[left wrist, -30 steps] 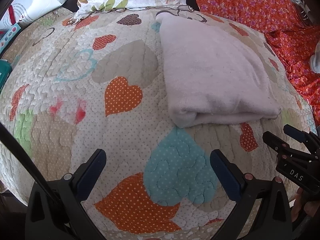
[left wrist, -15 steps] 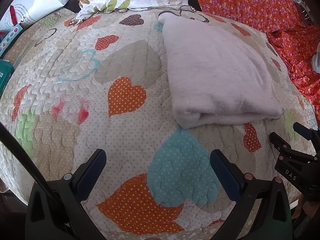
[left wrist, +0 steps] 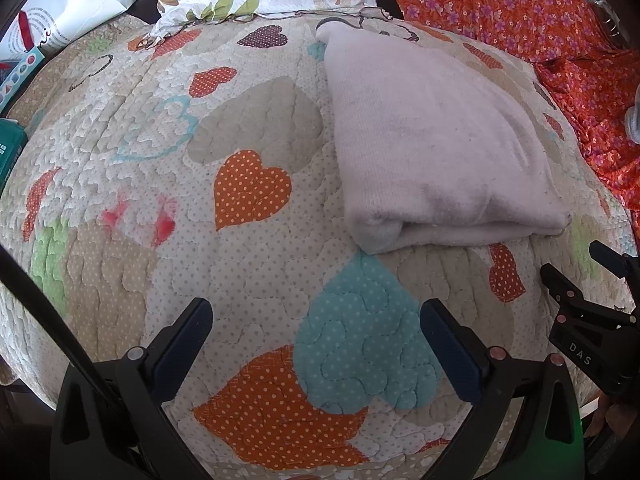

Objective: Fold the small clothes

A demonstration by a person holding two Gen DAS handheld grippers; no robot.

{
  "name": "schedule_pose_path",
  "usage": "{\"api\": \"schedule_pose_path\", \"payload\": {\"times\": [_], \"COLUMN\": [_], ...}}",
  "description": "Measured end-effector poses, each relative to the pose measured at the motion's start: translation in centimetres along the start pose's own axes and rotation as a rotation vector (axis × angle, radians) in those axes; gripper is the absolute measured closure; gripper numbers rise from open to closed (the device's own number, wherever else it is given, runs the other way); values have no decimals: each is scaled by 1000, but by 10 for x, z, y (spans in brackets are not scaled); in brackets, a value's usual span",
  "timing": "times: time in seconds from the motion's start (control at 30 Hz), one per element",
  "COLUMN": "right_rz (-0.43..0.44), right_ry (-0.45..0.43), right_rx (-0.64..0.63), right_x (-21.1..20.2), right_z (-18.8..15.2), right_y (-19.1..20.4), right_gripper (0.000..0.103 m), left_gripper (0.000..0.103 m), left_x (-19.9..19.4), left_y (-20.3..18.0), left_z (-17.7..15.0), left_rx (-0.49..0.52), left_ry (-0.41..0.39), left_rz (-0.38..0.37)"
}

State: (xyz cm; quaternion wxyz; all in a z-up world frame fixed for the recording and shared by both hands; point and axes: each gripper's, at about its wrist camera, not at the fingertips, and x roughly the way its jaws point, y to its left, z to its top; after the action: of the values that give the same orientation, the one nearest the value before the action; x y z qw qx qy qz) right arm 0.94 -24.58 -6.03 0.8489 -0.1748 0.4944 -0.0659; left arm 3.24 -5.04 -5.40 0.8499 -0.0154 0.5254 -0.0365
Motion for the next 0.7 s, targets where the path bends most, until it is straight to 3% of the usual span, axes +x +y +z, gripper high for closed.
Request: {"api": "schedule_pose_path", "payload": {"times": [0.47,0.7], "right_rz": [-1,15], "right_ry": [-7,-20], "right_rx": [-9,-7], "right_x": [0,-4], "right_z": [0,0], "right_y": [3,4], "right_gripper": [24,24], "left_gripper": [0,0], "left_x": [-3,-8], "left_y": [-1,-4], "left_z": [0,0], "left_rx": [6,28], "left_ry": [-17,-61], "left_rz": [26,74]}}
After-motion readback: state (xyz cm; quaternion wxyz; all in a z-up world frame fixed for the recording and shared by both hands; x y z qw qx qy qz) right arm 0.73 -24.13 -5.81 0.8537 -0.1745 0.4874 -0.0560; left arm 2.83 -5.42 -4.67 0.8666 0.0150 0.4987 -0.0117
